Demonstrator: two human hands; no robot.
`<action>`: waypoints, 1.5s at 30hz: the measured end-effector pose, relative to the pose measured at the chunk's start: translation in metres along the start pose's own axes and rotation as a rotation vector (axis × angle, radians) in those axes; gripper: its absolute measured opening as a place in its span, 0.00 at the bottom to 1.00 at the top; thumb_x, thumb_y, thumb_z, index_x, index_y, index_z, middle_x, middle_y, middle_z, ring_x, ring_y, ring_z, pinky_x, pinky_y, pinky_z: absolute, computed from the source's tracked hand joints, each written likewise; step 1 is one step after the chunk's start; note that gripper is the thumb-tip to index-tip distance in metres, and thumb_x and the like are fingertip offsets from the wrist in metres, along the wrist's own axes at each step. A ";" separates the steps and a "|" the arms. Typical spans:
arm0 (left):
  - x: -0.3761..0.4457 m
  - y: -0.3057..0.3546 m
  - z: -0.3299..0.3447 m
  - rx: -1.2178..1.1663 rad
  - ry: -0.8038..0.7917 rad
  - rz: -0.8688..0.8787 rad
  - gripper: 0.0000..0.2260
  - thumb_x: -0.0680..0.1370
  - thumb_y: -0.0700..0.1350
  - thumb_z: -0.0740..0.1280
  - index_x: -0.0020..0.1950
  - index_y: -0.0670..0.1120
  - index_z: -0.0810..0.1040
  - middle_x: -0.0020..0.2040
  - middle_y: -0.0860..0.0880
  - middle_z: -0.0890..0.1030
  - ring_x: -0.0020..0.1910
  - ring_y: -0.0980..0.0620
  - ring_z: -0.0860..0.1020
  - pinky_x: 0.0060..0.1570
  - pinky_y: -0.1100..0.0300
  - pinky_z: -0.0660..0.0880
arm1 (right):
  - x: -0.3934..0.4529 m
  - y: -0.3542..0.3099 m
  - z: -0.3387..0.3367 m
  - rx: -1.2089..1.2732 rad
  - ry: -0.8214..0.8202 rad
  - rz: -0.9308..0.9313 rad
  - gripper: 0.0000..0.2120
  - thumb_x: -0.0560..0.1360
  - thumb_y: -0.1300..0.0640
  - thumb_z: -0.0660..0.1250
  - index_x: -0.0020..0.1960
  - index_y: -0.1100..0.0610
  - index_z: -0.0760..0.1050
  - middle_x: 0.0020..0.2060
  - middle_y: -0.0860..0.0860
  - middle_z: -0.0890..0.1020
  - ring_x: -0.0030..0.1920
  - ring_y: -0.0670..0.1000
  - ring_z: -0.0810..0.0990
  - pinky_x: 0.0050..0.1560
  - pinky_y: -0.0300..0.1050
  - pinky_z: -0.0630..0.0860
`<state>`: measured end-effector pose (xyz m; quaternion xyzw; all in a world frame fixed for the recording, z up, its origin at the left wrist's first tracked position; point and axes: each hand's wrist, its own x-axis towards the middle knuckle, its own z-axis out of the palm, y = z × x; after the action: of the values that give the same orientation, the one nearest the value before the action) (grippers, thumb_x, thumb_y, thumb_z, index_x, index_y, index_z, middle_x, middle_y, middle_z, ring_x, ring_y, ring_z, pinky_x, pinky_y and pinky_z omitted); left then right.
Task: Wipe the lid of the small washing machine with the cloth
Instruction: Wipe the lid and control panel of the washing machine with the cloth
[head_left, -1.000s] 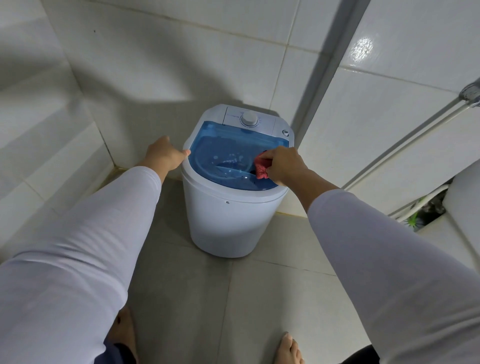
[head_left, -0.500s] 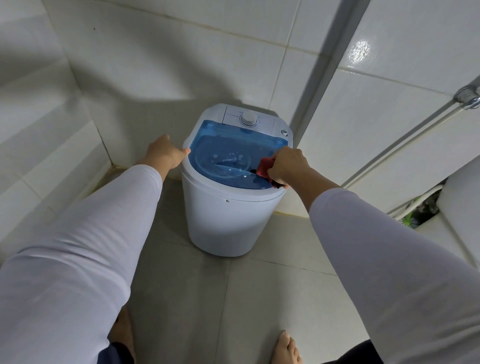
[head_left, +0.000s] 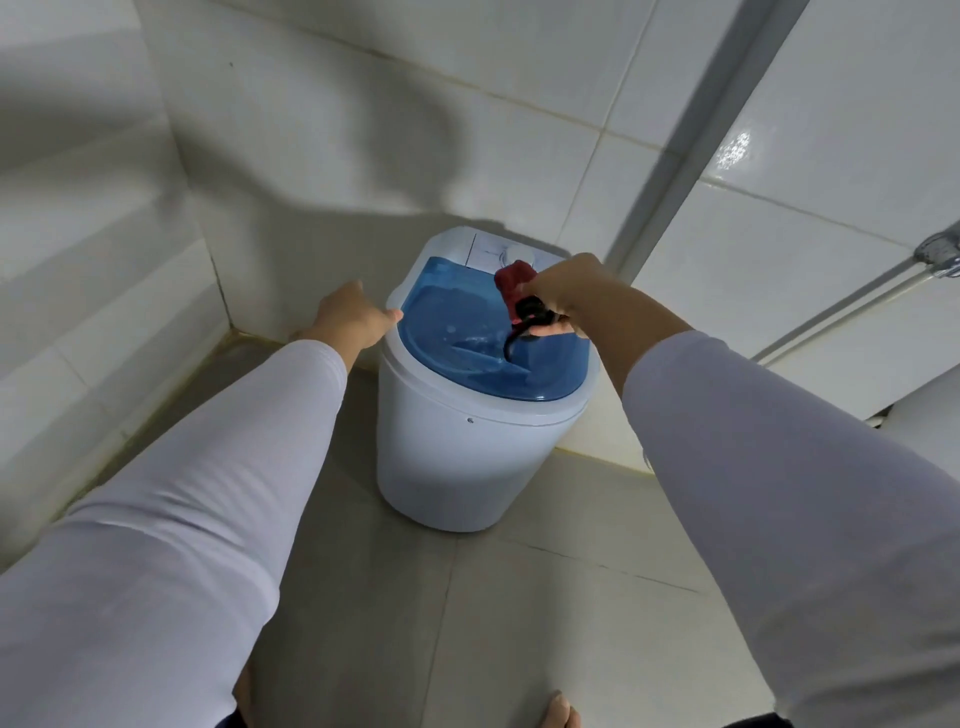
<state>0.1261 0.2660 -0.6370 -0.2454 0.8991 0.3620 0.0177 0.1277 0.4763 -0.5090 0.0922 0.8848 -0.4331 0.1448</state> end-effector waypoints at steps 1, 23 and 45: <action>0.001 -0.001 -0.001 -0.012 -0.007 -0.003 0.35 0.75 0.59 0.66 0.76 0.45 0.58 0.75 0.45 0.66 0.73 0.40 0.65 0.70 0.40 0.63 | -0.001 -0.008 0.003 0.047 -0.003 -0.020 0.08 0.71 0.64 0.71 0.37 0.63 0.72 0.33 0.58 0.80 0.28 0.54 0.81 0.31 0.47 0.83; 0.005 -0.006 0.001 -0.027 -0.025 -0.013 0.38 0.75 0.61 0.65 0.77 0.44 0.57 0.76 0.43 0.64 0.73 0.40 0.64 0.69 0.47 0.65 | -0.001 0.018 0.105 -0.883 -0.052 -0.461 0.21 0.76 0.46 0.63 0.66 0.52 0.72 0.58 0.54 0.79 0.60 0.57 0.75 0.61 0.51 0.74; -0.009 0.001 0.001 0.020 0.044 0.002 0.33 0.77 0.59 0.63 0.76 0.43 0.59 0.76 0.43 0.64 0.73 0.39 0.65 0.69 0.47 0.65 | -0.018 0.073 0.033 -0.925 0.004 -0.455 0.20 0.73 0.57 0.69 0.65 0.51 0.75 0.58 0.53 0.80 0.59 0.55 0.77 0.63 0.47 0.75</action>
<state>0.1335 0.2707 -0.6356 -0.2522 0.9031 0.3477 0.0003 0.1721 0.4936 -0.5766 -0.1754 0.9818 -0.0167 0.0707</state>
